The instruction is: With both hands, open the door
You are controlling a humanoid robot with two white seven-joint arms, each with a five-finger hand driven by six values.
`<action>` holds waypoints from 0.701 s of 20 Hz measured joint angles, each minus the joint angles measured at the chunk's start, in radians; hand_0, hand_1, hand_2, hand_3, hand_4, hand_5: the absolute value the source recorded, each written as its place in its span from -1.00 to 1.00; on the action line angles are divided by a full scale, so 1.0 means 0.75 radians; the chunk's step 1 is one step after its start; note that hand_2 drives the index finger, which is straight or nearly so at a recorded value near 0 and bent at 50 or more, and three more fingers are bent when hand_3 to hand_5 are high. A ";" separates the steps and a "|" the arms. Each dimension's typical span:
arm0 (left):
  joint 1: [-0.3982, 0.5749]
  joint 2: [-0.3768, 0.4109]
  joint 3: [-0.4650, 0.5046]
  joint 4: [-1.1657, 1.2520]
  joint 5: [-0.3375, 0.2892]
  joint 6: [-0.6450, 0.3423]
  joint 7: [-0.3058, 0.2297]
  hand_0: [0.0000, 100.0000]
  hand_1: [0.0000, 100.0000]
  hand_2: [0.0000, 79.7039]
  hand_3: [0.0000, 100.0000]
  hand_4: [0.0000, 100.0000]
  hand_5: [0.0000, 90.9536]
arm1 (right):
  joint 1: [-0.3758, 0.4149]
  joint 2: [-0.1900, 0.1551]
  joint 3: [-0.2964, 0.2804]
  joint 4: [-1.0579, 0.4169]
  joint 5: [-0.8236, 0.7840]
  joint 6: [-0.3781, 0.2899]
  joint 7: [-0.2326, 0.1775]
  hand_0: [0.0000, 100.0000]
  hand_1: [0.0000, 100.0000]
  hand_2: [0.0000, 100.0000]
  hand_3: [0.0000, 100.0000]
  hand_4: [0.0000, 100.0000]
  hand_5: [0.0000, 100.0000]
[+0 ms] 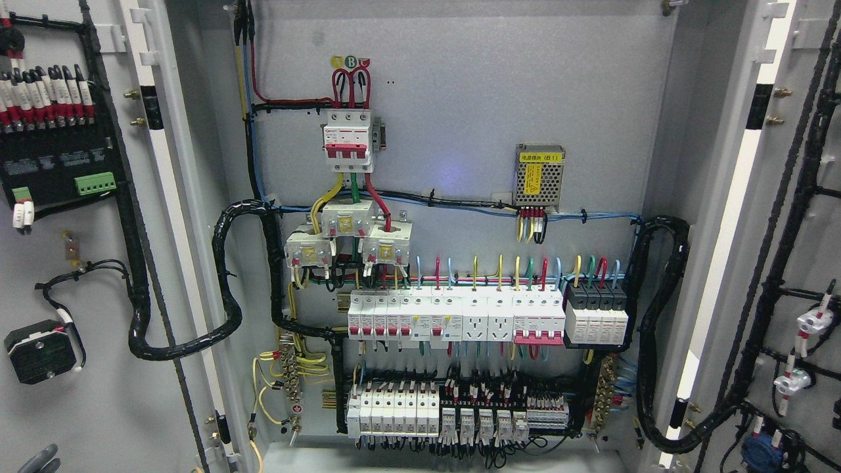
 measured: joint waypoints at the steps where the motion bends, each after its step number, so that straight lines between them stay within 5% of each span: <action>1: 0.000 0.000 -0.001 -0.002 0.000 0.000 0.000 -0.76 -0.22 -1.00 -1.00 -1.00 -1.00 | 0.000 -0.001 0.000 0.003 -0.003 0.001 0.001 -0.04 -1.00 -0.87 -0.41 -0.35 -0.30; 14: 0.002 -0.001 -0.005 -0.017 0.000 0.000 0.000 -0.76 -0.22 -1.00 -1.00 -1.00 -1.00 | 0.006 -0.005 -0.006 0.016 -0.042 -0.016 0.108 -0.03 -1.00 -0.86 -0.39 -0.32 -0.26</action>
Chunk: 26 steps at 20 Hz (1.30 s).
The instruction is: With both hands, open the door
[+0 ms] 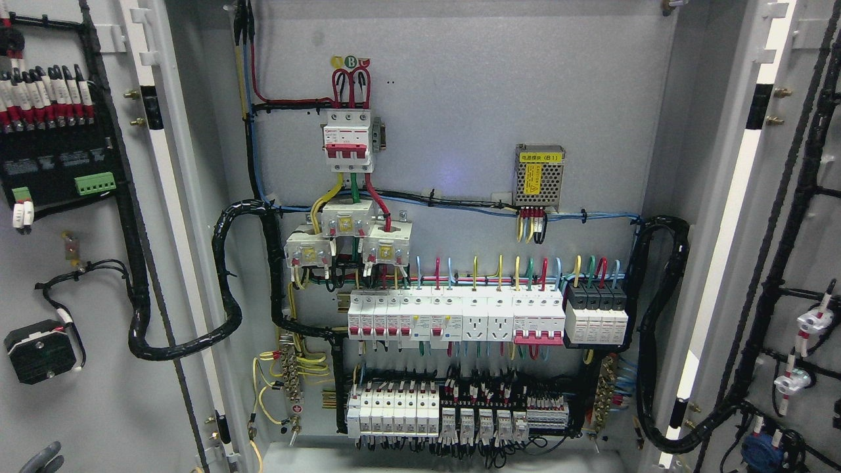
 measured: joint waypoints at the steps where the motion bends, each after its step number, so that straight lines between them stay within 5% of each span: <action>1: 0.002 0.000 0.000 -0.002 0.000 0.000 0.000 -0.76 -0.22 -1.00 -1.00 -1.00 -1.00 | 0.005 0.001 0.000 -0.005 -0.001 -0.005 0.013 -0.03 -1.00 -0.86 -0.39 -0.32 -0.26; 14: 0.110 0.000 -0.035 -0.101 0.000 -0.013 0.004 -0.76 -0.22 -1.00 -1.00 -1.00 -1.00 | 0.132 0.010 0.033 -0.153 0.020 -0.087 0.043 -0.05 -1.00 -0.88 -0.41 -0.33 -0.27; 26: 0.320 -0.005 -0.121 -0.226 -0.011 -0.040 0.005 -0.76 -0.22 -1.00 -1.00 -1.00 -1.00 | 0.184 0.038 0.264 -0.233 0.281 -0.167 0.039 -0.06 -1.00 -0.94 -0.47 -0.41 -0.32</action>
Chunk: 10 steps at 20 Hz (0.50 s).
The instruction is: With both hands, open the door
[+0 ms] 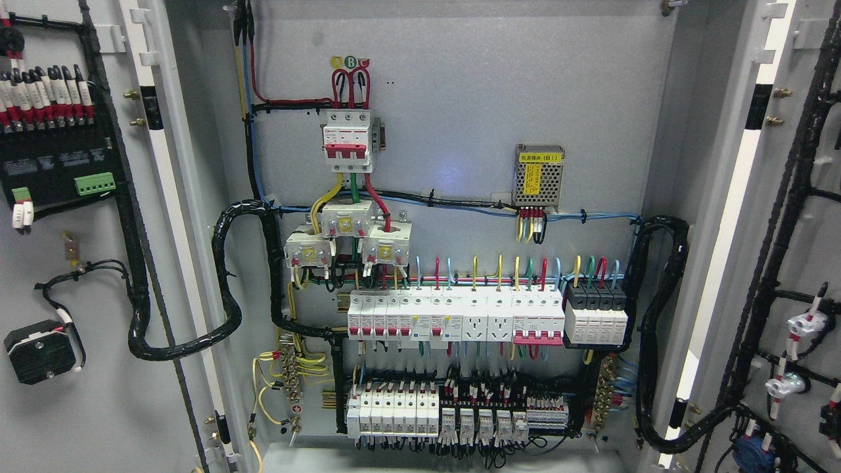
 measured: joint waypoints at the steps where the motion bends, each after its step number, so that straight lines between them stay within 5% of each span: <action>1: 0.019 0.000 -0.012 -0.009 -0.003 -0.004 0.000 -0.76 -0.22 -1.00 -1.00 -1.00 -1.00 | 0.001 0.008 0.022 -0.001 0.030 -0.001 -0.001 -0.07 -1.00 -0.95 -0.49 -0.44 -0.35; 10: 0.199 -0.005 -0.120 -0.065 -0.050 -0.017 -0.002 -0.76 -0.22 -1.00 -1.00 -1.00 -1.00 | 0.007 0.140 0.203 0.062 0.332 -0.003 -0.118 -0.07 -1.00 -1.00 -0.59 -0.59 -0.46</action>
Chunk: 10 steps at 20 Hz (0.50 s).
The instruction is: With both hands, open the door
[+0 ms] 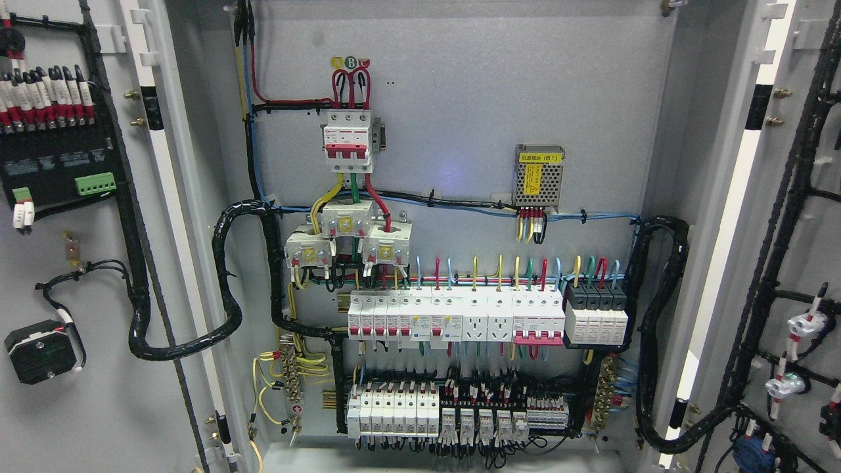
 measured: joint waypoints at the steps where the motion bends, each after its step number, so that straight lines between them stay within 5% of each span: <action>1: 0.019 -0.002 -0.015 -0.002 -0.012 0.000 0.000 -0.76 -0.22 -1.00 -1.00 -1.00 -1.00 | 0.000 0.020 0.019 0.013 0.028 0.000 -0.011 -0.07 -1.00 -1.00 -0.59 -0.60 -0.47; 10: 0.134 -0.036 -0.173 0.092 -0.114 0.021 -0.001 -0.76 -0.22 -1.00 -1.00 -1.00 -1.00 | 0.052 0.192 0.126 0.162 0.205 0.000 -0.195 -0.06 -1.00 -1.00 -0.68 -0.70 -0.58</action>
